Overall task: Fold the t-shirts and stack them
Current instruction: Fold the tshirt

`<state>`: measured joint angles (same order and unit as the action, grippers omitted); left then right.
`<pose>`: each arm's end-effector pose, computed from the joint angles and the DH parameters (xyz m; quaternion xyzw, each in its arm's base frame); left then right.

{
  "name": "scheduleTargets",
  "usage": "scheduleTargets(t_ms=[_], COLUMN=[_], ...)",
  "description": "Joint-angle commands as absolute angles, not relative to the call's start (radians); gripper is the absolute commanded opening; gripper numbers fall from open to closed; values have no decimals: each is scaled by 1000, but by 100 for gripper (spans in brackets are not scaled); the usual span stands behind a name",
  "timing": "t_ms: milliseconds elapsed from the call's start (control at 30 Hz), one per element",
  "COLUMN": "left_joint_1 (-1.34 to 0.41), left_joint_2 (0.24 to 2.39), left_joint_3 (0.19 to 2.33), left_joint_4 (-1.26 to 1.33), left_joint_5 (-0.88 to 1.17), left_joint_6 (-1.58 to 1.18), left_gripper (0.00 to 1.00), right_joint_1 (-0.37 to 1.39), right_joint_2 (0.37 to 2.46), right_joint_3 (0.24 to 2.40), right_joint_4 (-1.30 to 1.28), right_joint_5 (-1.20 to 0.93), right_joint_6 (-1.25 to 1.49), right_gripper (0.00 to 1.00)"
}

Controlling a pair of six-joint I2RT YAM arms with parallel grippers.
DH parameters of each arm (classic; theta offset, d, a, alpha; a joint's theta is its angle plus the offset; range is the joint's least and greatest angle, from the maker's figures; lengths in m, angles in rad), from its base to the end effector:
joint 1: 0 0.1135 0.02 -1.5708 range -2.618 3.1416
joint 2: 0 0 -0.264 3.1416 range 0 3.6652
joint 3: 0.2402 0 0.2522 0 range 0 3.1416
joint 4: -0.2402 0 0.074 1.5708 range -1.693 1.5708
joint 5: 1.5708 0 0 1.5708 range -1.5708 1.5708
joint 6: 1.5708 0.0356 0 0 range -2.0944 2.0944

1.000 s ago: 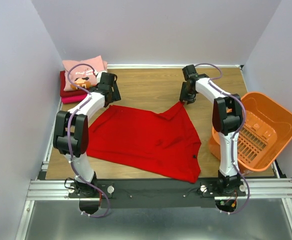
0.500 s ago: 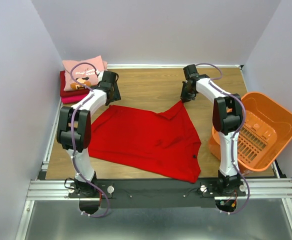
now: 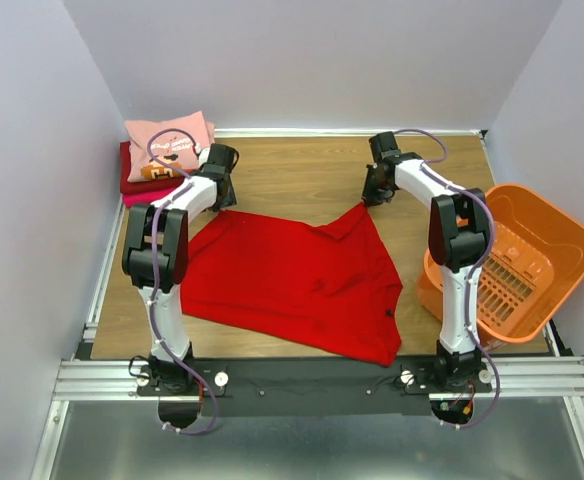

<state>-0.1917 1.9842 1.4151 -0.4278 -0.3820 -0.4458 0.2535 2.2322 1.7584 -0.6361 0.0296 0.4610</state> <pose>0.4176 -0.0675 0.1839 -0.1726 0.9273 0.0858 0.3209 0.4613 0.1184 0.1653 0.1042 0.9679 0.0664 0.2190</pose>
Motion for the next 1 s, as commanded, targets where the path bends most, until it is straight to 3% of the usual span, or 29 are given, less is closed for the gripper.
scheduleTargets(t_ms=[0, 300, 600, 900, 967], left_joint_1=[-187, -189, -196, -206, -209], left_joint_2=[2020, 2037, 2051, 2071, 2075], left_joint_3=[1456, 1447, 1434, 1445, 1448], left_joint_4=[-445, -449, -449, -451, -451], left_joint_5=[-402, -384, -364, -348, -342], left_joint_6=[-437, -433, -434, -430, -426], left_gripper=[62, 56, 43, 41, 36], right_joint_1=[249, 250, 250, 250, 249], right_joint_2=[2226, 2232, 2240, 2244, 2244], right_joint_3=[1709, 1718, 1735, 1741, 1740], right_joint_4=[-670, -669, -667, -669, -669], right_joint_5=[11, 5, 6, 6, 6], right_joint_6=[465, 462, 462, 466, 468], right_gripper=[4, 4, 4, 4, 4])
